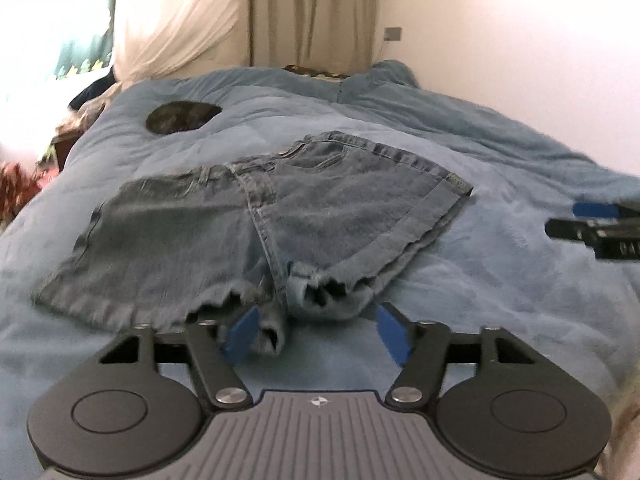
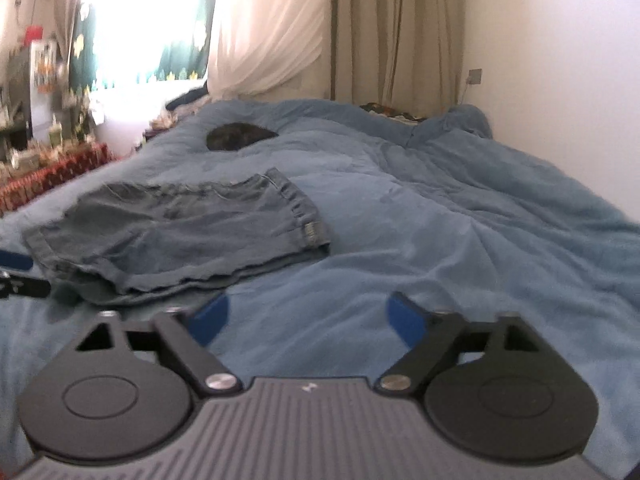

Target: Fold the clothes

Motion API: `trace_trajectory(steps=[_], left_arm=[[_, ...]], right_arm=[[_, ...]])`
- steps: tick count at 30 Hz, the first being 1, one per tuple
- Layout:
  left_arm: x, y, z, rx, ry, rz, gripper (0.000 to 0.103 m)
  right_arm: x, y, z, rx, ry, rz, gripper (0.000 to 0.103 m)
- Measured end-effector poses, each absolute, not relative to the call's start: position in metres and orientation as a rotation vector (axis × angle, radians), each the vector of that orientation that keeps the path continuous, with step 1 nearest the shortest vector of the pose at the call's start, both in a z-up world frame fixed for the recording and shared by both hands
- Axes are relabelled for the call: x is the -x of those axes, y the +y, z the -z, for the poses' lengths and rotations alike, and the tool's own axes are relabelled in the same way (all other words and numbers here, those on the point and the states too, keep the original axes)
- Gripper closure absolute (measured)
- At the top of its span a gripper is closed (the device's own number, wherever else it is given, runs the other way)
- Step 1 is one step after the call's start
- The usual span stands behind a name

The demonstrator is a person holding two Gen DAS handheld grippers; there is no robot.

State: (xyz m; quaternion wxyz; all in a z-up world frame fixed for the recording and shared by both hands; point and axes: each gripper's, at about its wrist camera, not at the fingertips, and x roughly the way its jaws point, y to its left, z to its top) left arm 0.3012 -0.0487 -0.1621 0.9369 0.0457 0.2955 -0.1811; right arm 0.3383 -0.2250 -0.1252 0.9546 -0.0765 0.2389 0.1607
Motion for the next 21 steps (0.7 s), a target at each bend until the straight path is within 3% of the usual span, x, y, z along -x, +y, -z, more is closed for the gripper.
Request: trace_trajectory(steps=[3, 7, 8, 10, 15, 21], left_arm=[[-0.319, -0.059, 0.167, -0.183, 0.601, 0.354, 0.056], [-0.34, -0.069, 0.173, -0.25, 0.621, 0.351, 0.066], [-0.345, -0.071, 0.176, -0.266, 0.632, 0.35, 0.074], [-0.35, -0.074, 0.181, -0.308, 0.652, 0.361, 0.084], [-0.341, -0.073, 0.187, -0.387, 0.625, 0.363, 0.088], [-0.34, -0.046, 0.183, -0.235, 0.652, 0.312, 0.096]], right_arm=[[-0.36, -0.22, 0.127, 0.191, 0.494, -0.327, 0.033], [-0.385, -0.212, 0.131, 0.259, 0.505, -0.333, 0.055], [-0.391, -0.21, 0.133, 0.279, 0.511, -0.334, 0.059], [-0.405, -0.205, 0.137, 0.321, 0.528, -0.335, 0.06], [-0.431, -0.198, 0.148, 0.379, 0.561, -0.348, 0.06], [-0.449, -0.186, 0.156, 0.401, 0.549, -0.364, 0.06]])
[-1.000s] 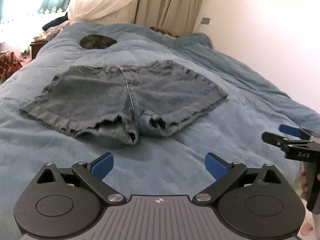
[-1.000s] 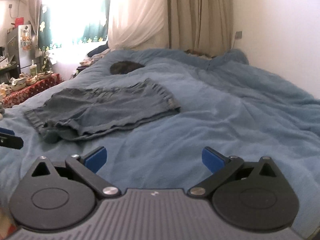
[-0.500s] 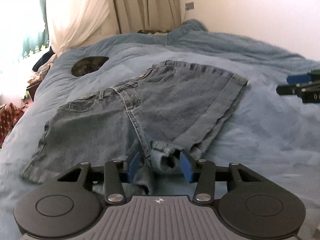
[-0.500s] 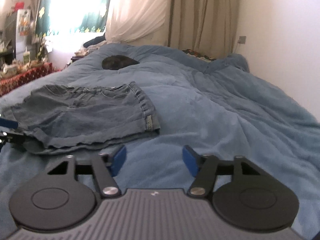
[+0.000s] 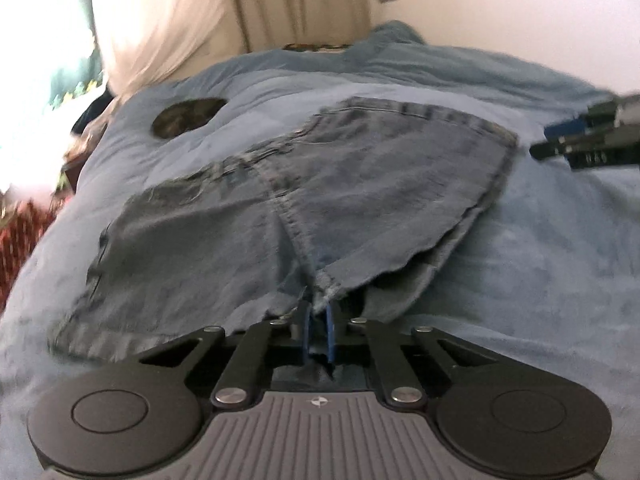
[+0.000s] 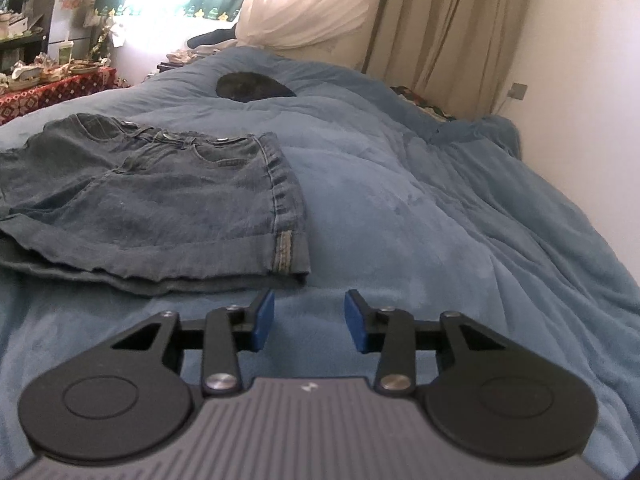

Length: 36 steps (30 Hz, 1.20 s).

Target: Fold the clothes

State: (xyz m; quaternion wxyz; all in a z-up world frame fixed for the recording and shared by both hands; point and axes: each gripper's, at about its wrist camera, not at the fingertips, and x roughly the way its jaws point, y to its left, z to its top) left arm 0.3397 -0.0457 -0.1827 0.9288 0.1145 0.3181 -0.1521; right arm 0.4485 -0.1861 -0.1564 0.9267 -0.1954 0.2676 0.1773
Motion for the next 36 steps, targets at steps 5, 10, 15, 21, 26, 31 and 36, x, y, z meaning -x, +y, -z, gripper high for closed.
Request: trace_trajectory(steps=[5, 10, 15, 21, 26, 31, 36], left_arm=[[-0.344, -0.048, 0.185, -0.244, 0.661, 0.322, 0.096], [-0.346, -0.056, 0.186, -0.253, 0.662, 0.333, 0.093], [-0.344, -0.059, 0.188, -0.26, 0.663, 0.344, 0.078], [-0.343, -0.065, 0.19, -0.277, 0.652, 0.367, 0.064], [-0.347, -0.069, 0.191, -0.285, 0.648, 0.367, 0.063], [-0.345, -0.065, 0.187, -0.272, 0.632, 0.368, 0.063], [-0.347, -0.064, 0.19, -0.277, 0.64, 0.373, 0.063]], right_arm=[[-0.473, -0.169, 0.17, 0.449, 0.583, -0.35, 0.06], [-0.479, -0.161, 0.169, 0.47, 0.526, -0.319, 0.061], [-0.471, -0.165, 0.155, 0.378, 0.422, -0.366, 0.06], [-0.474, -0.155, 0.153, 0.408, 0.406, -0.42, 0.06], [-0.492, -0.157, 0.147, 0.285, 0.473, -0.425, 0.083], [-0.492, -0.175, 0.131, 0.099, 0.487, -0.457, 0.081], [-0.503, -0.173, 0.139, 0.132, 0.54, -0.435, 0.081]])
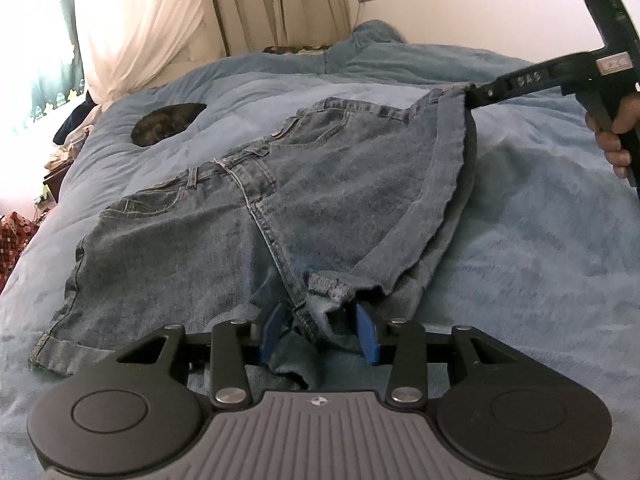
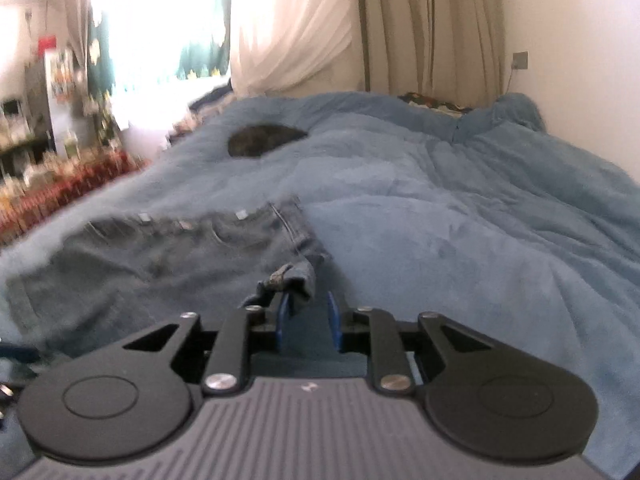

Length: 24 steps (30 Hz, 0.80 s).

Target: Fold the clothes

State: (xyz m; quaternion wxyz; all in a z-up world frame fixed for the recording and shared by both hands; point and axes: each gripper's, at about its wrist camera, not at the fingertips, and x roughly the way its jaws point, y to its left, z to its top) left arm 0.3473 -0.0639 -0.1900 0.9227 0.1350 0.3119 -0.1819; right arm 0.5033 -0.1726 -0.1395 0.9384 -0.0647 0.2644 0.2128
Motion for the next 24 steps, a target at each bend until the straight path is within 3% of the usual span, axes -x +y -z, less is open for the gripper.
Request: trace_trajectory(steps=[4, 6, 8, 9, 11, 15, 19, 22, 24], left_arm=[[-0.35, -0.068, 0.188, -0.272, 0.641, 0.388, 0.061], [-0.35, -0.07, 0.188, -0.277, 0.629, 0.385, 0.052], [-0.351, -0.071, 0.188, -0.281, 0.624, 0.387, 0.052], [-0.351, -0.071, 0.188, -0.279, 0.624, 0.391, 0.052], [-0.352, -0.07, 0.187, -0.272, 0.625, 0.394, 0.052], [-0.353, -0.068, 0.19, -0.263, 0.635, 0.396, 0.052], [-0.351, -0.068, 0.19, -0.256, 0.643, 0.402, 0.052], [-0.35, -0.069, 0.192, -0.268, 0.648, 0.409, 0.052], [-0.351, -0.07, 0.193, -0.272, 0.646, 0.412, 0.052]], right_arm=[[-0.505, -0.168, 0.141, 0.143, 0.521, -0.42, 0.081], [-0.505, -0.166, 0.14, 0.129, 0.517, -0.429, 0.081], [-0.501, -0.166, 0.136, 0.117, 0.496, -0.478, 0.081], [-0.499, -0.166, 0.133, 0.112, 0.484, -0.506, 0.08], [-0.492, -0.165, 0.13, 0.16, 0.456, -0.524, 0.067], [-0.495, -0.16, 0.13, 0.206, 0.484, -0.535, 0.068], [-0.505, -0.163, 0.135, 0.161, 0.536, -0.547, 0.082], [-0.509, -0.161, 0.14, 0.162, 0.538, -0.501, 0.081], [-0.512, -0.16, 0.142, 0.152, 0.535, -0.471, 0.072]])
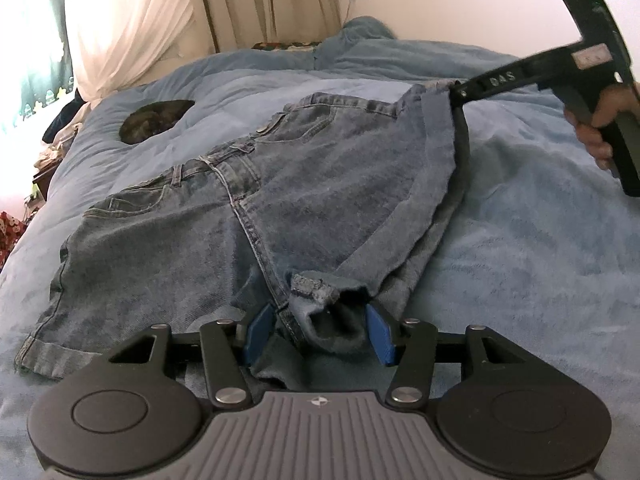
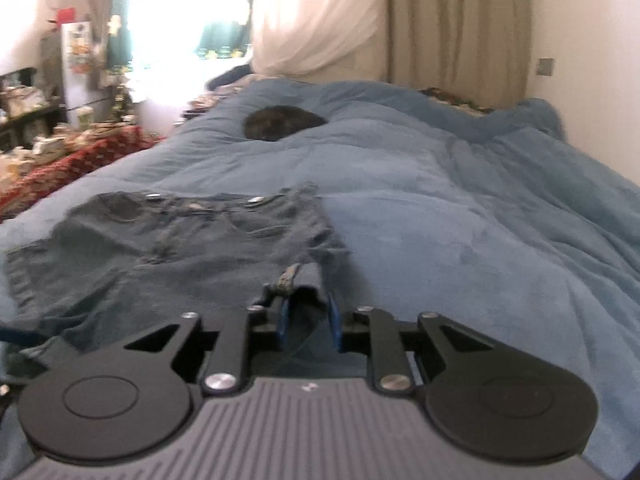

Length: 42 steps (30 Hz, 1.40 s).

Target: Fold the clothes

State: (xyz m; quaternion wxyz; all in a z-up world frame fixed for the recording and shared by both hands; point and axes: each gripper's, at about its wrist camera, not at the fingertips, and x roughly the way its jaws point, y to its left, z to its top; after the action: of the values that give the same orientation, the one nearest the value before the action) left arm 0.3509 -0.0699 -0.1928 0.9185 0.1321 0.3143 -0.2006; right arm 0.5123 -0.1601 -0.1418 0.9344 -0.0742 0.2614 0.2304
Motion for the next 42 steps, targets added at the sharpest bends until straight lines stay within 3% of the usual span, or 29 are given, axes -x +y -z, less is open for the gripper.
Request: trace_trajectory(steps=[1, 2, 3, 4, 5, 6, 12, 20, 29, 33, 34, 36, 38, 42], left_arm=[[-0.351, -0.07, 0.193, -0.265, 0.641, 0.42, 0.051], [-0.352, -0.07, 0.193, -0.26, 0.638, 0.43, 0.051], [-0.354, -0.07, 0.193, -0.256, 0.635, 0.44, 0.05], [-0.355, -0.071, 0.193, -0.252, 0.632, 0.45, 0.05], [-0.356, -0.071, 0.194, -0.25, 0.632, 0.458, 0.061], [-0.36, -0.07, 0.196, -0.253, 0.647, 0.457, 0.097], [-0.35, -0.062, 0.185, -0.186, 0.619, 0.482, 0.099], [-0.298, -0.063, 0.161, -0.152, 0.592, 0.576, 0.099], [-0.269, -0.106, 0.177, -0.162, 0.663, 0.726, 0.098], [-0.272, -0.108, 0.181, -0.186, 0.672, 0.712, 0.092], [-0.271, -0.108, 0.18, -0.188, 0.67, 0.71, 0.089], [-0.267, -0.106, 0.175, -0.195, 0.653, 0.706, 0.071], [-0.261, -0.102, 0.171, -0.204, 0.629, 0.705, 0.061], [-0.244, -0.095, 0.171, -0.207, 0.629, 0.701, 0.061]], right_arm=[[-0.515, -0.162, 0.142, 0.135, 0.535, -0.47, 0.074], [-0.516, -0.164, 0.143, 0.126, 0.537, -0.461, 0.088], [-0.516, -0.166, 0.143, 0.119, 0.541, -0.448, 0.096], [-0.516, -0.168, 0.142, 0.113, 0.544, -0.436, 0.097], [-0.517, -0.17, 0.142, 0.106, 0.548, -0.423, 0.098], [-0.517, -0.172, 0.142, 0.1, 0.552, -0.41, 0.099], [-0.504, -0.201, 0.14, 0.047, 0.544, -0.324, 0.1], [-0.461, -0.251, 0.124, -0.041, 0.514, -0.241, 0.1], [-0.431, -0.318, 0.149, -0.142, 0.596, -0.117, 0.097], [-0.433, -0.313, 0.167, -0.064, 0.646, -0.115, 0.088], [-0.43, -0.314, 0.167, -0.071, 0.646, -0.116, 0.082], [-0.421, -0.321, 0.164, -0.093, 0.633, -0.123, 0.078], [-0.409, -0.327, 0.162, -0.1, 0.629, -0.111, 0.072], [-0.374, -0.326, 0.152, -0.08, 0.594, -0.109, 0.072]])
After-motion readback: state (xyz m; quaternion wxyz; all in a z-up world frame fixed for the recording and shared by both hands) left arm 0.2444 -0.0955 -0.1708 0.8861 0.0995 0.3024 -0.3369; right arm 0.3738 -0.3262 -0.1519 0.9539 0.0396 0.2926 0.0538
